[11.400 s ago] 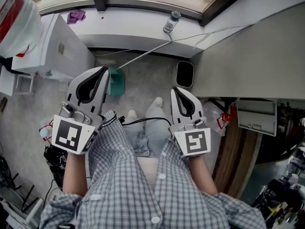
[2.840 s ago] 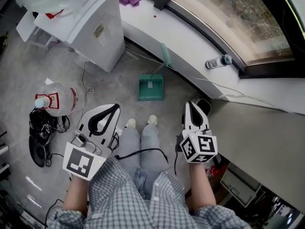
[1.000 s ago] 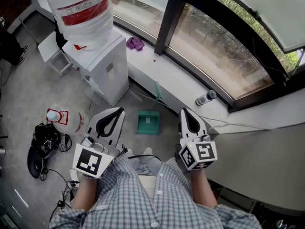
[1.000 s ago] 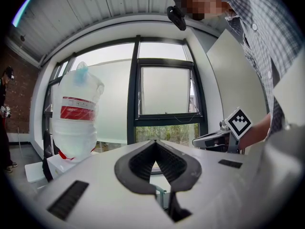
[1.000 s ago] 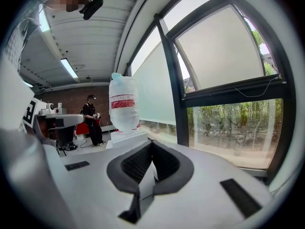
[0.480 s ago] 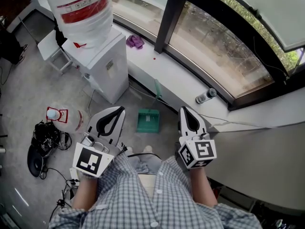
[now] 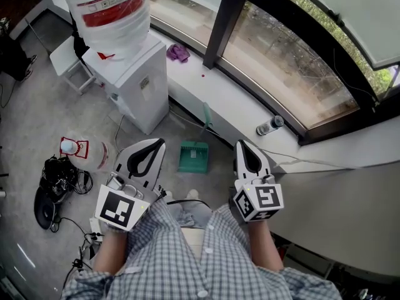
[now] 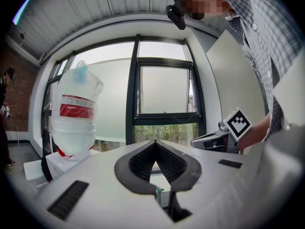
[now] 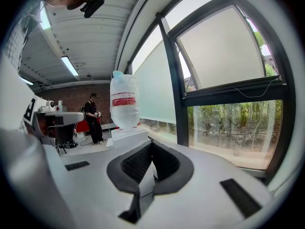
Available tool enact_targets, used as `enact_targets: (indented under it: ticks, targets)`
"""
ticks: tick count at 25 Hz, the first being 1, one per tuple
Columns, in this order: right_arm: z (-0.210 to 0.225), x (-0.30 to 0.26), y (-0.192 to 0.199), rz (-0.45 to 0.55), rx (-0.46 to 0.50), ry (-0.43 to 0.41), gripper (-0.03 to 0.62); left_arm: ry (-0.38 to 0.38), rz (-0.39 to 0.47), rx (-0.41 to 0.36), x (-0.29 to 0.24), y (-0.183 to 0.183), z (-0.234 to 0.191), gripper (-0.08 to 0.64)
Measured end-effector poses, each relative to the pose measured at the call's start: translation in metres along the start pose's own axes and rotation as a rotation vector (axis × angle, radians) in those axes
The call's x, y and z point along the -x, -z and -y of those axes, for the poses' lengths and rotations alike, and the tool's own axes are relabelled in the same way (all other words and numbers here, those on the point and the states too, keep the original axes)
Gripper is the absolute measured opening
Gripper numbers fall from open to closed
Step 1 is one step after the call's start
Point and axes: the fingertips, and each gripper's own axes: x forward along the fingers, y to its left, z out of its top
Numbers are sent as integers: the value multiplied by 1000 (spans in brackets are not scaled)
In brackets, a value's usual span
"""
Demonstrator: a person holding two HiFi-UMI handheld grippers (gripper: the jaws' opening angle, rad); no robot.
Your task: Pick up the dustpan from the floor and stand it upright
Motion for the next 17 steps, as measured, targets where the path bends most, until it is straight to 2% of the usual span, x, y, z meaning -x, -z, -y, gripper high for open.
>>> enact_targets:
  ticks: [17]
  targets:
    - [-4, 4, 4, -7, 3, -5, 6, 13, -5, 9, 2, 5, 3, 6]
